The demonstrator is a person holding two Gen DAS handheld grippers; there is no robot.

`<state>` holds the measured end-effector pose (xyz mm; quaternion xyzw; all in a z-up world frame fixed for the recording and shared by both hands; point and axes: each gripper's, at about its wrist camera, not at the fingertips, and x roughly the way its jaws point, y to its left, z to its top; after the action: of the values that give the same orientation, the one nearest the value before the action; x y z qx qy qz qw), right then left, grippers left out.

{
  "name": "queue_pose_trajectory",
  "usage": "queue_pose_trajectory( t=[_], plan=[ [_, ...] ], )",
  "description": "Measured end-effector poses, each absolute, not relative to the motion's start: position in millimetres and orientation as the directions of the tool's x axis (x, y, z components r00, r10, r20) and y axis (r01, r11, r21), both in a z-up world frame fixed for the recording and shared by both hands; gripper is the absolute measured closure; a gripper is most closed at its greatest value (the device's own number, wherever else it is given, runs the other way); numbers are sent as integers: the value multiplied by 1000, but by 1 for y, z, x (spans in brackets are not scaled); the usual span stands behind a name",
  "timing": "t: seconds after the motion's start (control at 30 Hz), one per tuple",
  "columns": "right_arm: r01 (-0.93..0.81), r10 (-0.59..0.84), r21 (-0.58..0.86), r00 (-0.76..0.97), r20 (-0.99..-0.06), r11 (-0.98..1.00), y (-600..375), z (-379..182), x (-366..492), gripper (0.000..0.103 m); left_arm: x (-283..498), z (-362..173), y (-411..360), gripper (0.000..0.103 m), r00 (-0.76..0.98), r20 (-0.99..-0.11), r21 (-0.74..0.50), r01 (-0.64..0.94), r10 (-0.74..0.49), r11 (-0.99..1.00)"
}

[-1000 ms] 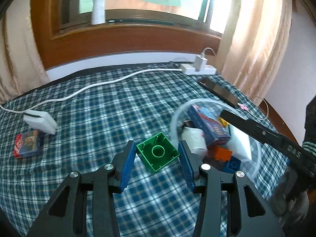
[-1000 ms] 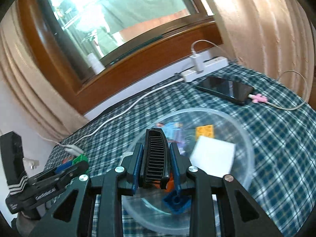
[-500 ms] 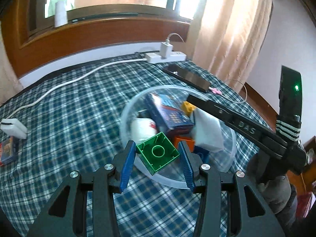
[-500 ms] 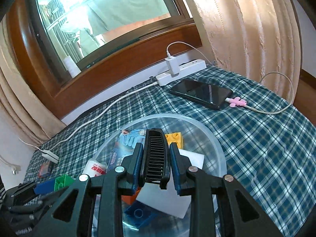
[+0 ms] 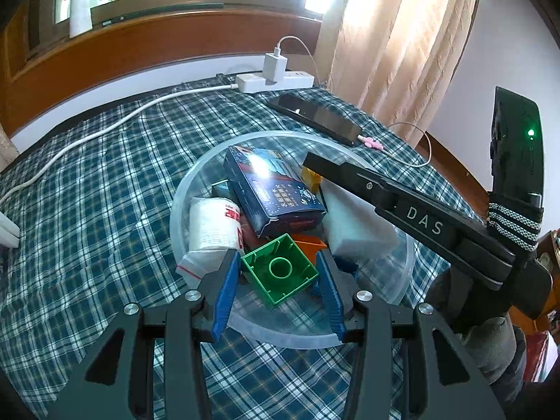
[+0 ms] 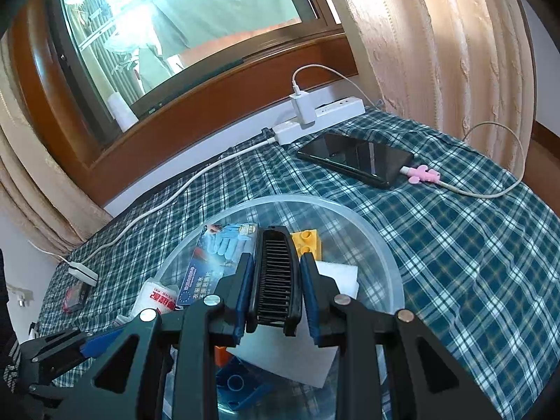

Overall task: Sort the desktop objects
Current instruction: 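Open left tool dropping green block into bowl while right tool releases comb, then withdraw both tools from the bowl toward the card box and eraser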

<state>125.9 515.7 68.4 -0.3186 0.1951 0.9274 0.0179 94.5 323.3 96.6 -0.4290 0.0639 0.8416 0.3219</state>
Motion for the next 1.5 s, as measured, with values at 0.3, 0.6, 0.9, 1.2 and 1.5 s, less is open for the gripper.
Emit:
queue_pose_trajectory(
  t=[0.3,0.6,0.9,1.2,1.5],
  plan=[
    [-175,-96,378,-794,-600,-909,521,66,124,72,86,86,327,55,-343,-783,-248,-593,519,-766],
    [-191,-68,387,-822,-565,-902,525,72,131,47,87,92,318,39,-353,-762,-284,-570,542,-771],
    [-208,-45,380,-828,-559,-901,527,73,133,46,92,100,311,38,-371,-753,-279,-567,543,-775],
    [-182,-35,334,-834,-551,-925,516,74,135,46,94,104,292,38,-408,-750,-270,-531,521,-803],
    [-125,-109,363,-820,-562,-923,500,72,136,46,91,107,257,38,-452,-739,-269,-483,500,-833]
  ],
)
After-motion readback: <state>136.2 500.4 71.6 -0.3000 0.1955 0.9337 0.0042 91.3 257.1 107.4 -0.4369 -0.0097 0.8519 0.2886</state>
